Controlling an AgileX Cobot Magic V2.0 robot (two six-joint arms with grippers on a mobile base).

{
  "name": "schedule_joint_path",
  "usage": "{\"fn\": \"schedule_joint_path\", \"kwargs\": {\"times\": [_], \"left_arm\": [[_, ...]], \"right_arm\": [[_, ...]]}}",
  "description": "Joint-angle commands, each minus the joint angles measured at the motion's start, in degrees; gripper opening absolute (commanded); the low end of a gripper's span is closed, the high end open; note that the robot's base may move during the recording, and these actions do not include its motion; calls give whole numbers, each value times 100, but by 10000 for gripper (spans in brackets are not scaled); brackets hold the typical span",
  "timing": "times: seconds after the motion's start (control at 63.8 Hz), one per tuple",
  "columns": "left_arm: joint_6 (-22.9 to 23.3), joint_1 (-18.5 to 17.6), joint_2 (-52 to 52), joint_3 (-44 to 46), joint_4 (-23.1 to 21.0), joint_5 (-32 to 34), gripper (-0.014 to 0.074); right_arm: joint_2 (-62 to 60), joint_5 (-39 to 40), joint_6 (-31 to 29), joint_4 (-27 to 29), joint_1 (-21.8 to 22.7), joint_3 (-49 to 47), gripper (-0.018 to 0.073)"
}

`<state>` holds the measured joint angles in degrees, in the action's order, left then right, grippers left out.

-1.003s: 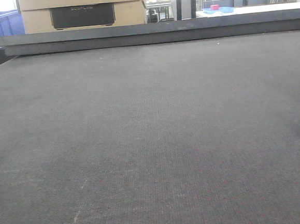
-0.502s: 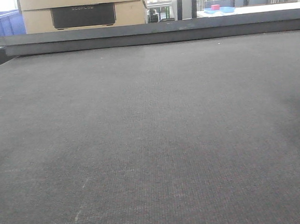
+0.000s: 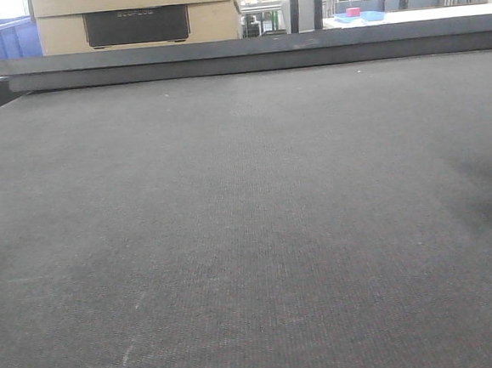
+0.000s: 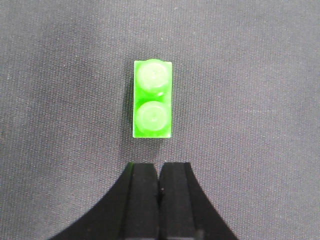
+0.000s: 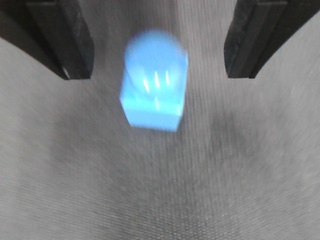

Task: Grab block from conveyor and place in blue bin
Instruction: 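Position left gripper over green block, right gripper over blue block, then close both grippers on the green and blue blocks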

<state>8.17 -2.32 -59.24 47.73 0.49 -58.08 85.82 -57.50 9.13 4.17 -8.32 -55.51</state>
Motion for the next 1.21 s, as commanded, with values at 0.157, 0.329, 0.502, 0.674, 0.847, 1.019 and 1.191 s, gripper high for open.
{"fn": "schedule_joint_path", "kwargs": {"times": [0.157,0.329,0.502,0.674,0.847,1.019,1.191], "left_arm": [[28,-1,-7,47,-49,-22,-111],[28,-1,-7,47,-49,-11,-111],[28,-1,-7,47,-49,-123,-111],[28,-1,-7,92,-10,-350,-111],[28,-1,-318,629,-10,-688,-111],[28,-1,-1055,1105,-10,-860,-111],[-33,-20,-1768,1309,-10,-860,-111]], "right_arm": [[536,367,146,-4,-26,-46,423],[561,375,146,-4,-26,-46,402],[561,231,146,-106,-26,-46,86],[474,86,146,-267,-26,-46,-162],[-14,10,146,-267,-26,-70,-162],[-651,-85,134,-267,-26,-111,-162],[-1210,-89,134,-271,-26,-111,-162]]}}
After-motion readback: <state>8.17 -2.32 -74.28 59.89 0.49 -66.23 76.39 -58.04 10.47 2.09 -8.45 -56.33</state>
